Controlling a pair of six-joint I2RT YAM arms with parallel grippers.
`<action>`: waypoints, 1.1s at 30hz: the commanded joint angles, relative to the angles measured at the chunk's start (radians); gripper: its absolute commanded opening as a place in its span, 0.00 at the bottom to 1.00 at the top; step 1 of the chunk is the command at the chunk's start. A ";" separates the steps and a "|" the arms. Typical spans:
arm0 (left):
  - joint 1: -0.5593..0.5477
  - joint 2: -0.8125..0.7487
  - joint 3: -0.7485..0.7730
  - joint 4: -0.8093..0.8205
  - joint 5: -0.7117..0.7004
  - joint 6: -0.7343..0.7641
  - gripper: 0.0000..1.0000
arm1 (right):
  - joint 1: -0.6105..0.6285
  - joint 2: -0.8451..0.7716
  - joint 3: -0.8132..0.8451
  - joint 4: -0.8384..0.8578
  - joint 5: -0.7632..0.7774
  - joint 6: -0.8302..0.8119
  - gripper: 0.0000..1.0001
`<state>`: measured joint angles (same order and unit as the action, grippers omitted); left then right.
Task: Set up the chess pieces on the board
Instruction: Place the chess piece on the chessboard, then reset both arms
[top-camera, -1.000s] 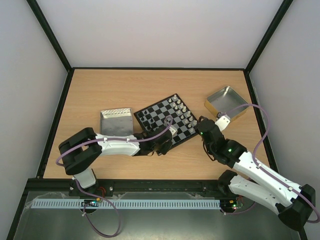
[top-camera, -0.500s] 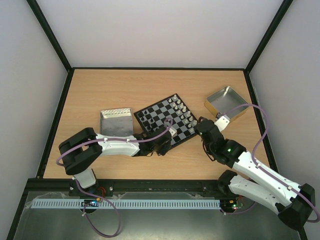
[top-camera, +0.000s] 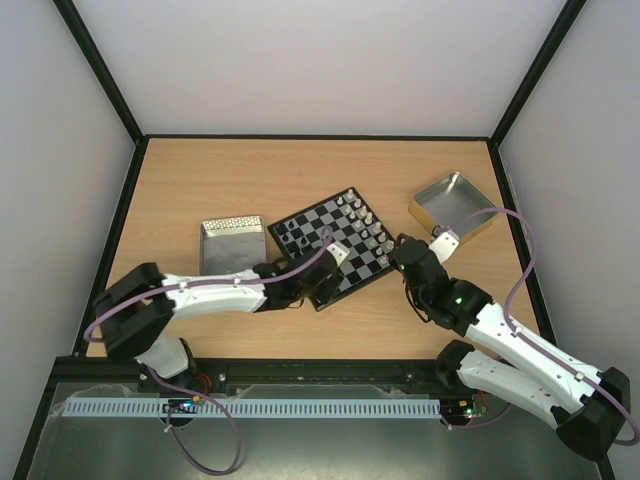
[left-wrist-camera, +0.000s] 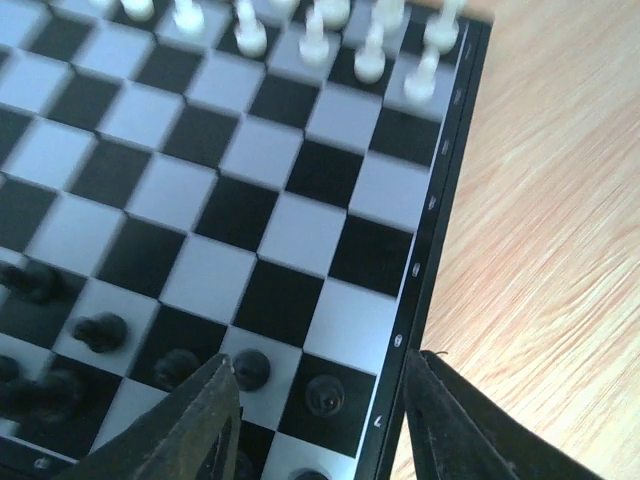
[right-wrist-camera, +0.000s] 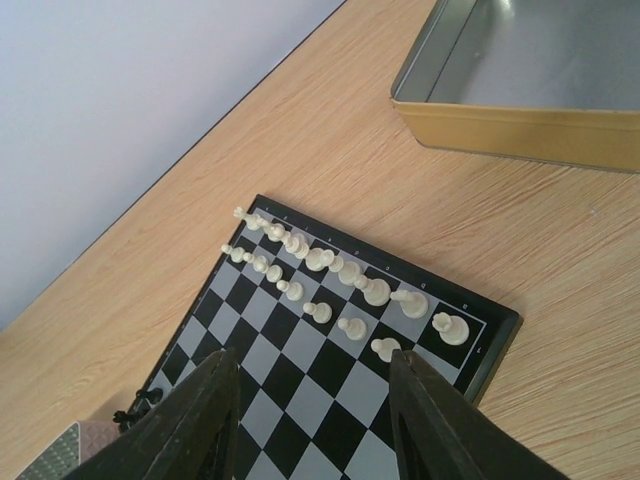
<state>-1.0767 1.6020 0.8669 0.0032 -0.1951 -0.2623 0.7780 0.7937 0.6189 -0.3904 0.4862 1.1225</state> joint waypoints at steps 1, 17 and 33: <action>0.024 -0.152 0.046 -0.015 -0.065 -0.054 0.52 | -0.004 -0.018 0.006 0.010 0.025 -0.013 0.41; 0.298 -0.782 -0.006 -0.304 -0.131 -0.230 0.99 | -0.004 -0.120 0.117 -0.053 0.007 -0.385 0.99; 0.298 -1.224 0.175 -0.695 -0.416 -0.181 0.99 | -0.005 -0.405 0.323 -0.323 0.282 -0.422 0.98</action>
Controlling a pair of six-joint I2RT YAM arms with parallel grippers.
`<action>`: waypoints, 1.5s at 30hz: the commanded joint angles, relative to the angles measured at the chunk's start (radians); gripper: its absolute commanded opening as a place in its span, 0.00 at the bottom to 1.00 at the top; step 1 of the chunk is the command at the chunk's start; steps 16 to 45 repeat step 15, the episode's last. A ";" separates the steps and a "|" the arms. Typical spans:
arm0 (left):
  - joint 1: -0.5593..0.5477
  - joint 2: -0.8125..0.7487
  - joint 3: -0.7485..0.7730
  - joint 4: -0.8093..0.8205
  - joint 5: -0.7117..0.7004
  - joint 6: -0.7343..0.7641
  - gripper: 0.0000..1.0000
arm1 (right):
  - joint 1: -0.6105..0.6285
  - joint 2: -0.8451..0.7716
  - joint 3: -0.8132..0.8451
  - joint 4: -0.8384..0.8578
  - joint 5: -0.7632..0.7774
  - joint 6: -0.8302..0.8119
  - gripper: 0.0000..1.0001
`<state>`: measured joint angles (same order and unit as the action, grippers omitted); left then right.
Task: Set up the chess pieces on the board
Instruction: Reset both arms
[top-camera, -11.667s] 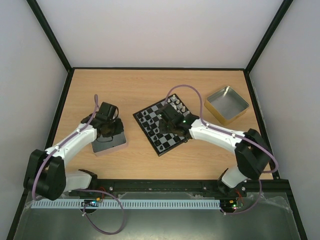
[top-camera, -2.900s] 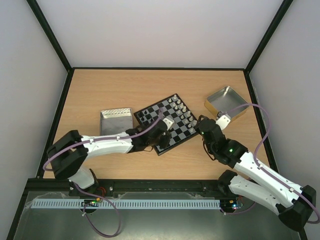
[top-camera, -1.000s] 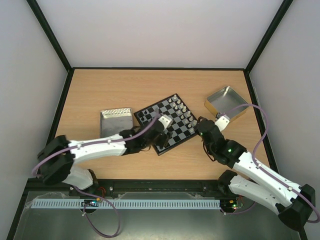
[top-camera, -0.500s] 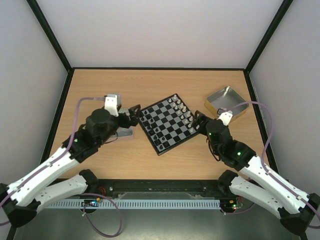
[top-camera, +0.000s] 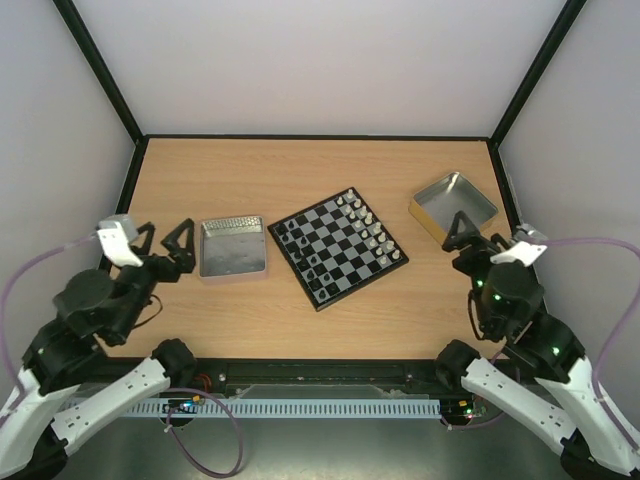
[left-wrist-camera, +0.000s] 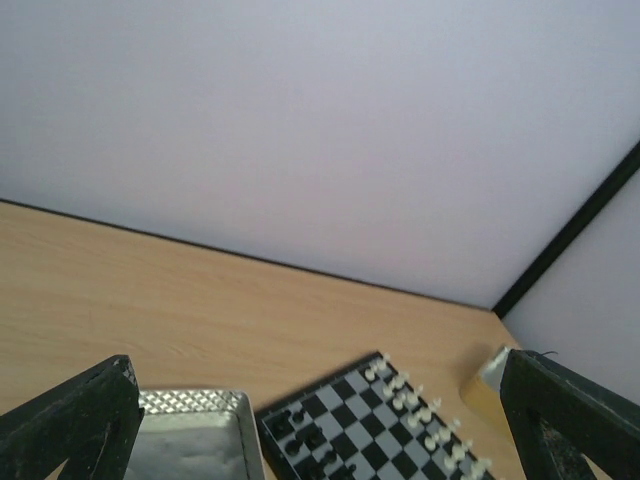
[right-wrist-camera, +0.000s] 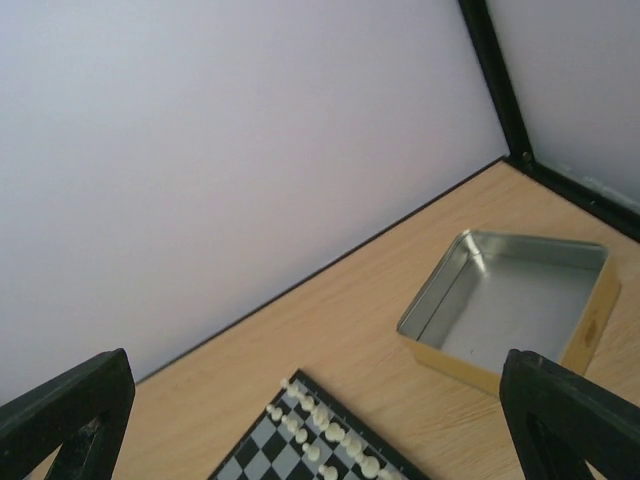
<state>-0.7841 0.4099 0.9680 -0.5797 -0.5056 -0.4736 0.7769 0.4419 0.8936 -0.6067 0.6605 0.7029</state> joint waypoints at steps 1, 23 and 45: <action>0.005 -0.040 0.088 -0.123 -0.112 0.034 0.99 | -0.003 -0.064 0.057 -0.116 0.118 -0.002 0.98; 0.006 -0.057 0.165 -0.170 -0.144 0.048 1.00 | -0.003 -0.132 0.103 -0.156 0.183 0.032 0.98; 0.006 -0.057 0.165 -0.170 -0.144 0.048 1.00 | -0.003 -0.132 0.103 -0.156 0.183 0.032 0.98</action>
